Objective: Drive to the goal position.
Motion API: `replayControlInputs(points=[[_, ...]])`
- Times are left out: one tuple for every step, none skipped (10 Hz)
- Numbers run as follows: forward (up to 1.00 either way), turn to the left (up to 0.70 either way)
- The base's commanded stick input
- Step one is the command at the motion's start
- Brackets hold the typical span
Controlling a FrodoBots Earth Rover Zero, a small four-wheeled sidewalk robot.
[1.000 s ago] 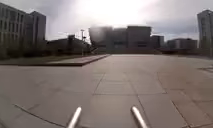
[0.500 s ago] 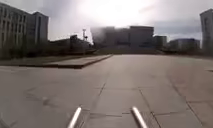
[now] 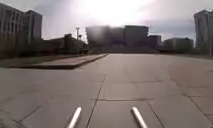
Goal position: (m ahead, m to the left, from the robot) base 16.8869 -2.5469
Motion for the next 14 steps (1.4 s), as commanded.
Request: replayControlInputs(points=[[1.00,-0.27],[1.00,-0.27],[1.00,-0.27],[1.00,-0.27],[1.00,-0.27],[1.00,-0.27],[1.00,-0.27],[1.00,-0.27],[1.00,-0.27],[1.00,-0.27],[1.00,-0.27],[1.00,-0.27],[1.00,-0.27],[1.00,-0.27]])
